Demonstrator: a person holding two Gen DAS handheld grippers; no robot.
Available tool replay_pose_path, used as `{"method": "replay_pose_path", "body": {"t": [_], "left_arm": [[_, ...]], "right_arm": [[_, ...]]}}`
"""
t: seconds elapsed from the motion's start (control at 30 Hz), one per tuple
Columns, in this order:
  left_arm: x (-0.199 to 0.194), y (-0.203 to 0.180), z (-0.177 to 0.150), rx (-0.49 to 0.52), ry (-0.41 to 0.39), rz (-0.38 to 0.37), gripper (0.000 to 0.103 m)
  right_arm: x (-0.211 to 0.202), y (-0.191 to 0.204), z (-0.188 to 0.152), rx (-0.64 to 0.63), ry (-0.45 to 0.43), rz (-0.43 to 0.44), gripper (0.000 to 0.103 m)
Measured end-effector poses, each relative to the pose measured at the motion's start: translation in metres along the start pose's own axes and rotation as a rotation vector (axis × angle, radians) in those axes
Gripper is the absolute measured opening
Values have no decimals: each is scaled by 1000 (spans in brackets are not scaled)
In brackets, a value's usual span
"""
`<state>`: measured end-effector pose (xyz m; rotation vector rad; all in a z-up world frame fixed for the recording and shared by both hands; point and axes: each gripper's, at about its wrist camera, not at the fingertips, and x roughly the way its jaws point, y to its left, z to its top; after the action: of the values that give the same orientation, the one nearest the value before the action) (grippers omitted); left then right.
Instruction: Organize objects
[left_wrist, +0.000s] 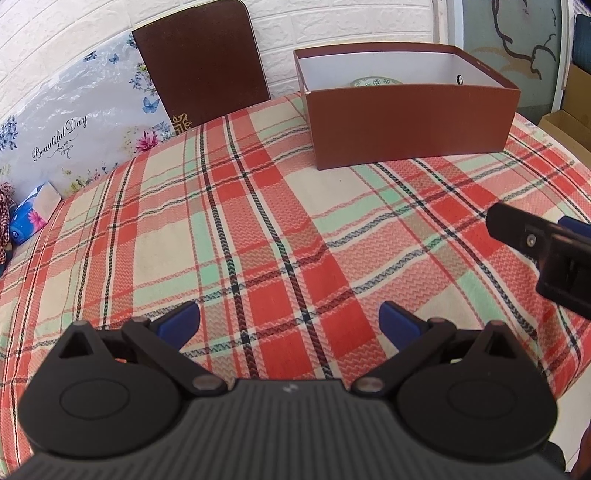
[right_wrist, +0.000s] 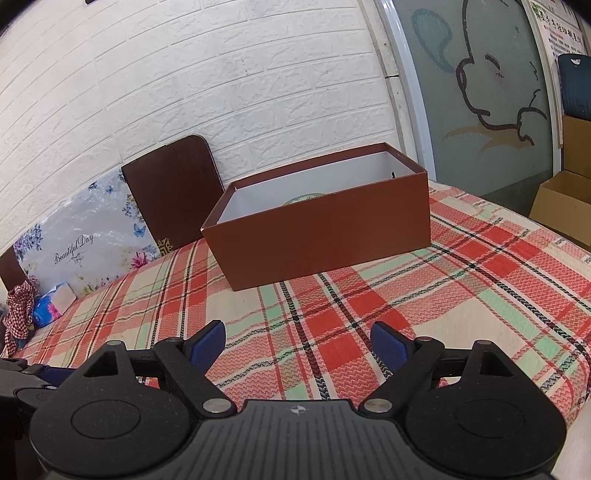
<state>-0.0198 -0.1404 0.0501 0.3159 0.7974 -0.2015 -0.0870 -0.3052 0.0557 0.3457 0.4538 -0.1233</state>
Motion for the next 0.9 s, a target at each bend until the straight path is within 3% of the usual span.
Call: {"method": "replay_pose_path", "body": {"t": [0.9], "left_arm": [[4, -2, -5, -8, 11, -35, 103]], "right_arm": [[7, -7, -3, 17, 24, 3, 87]]}}
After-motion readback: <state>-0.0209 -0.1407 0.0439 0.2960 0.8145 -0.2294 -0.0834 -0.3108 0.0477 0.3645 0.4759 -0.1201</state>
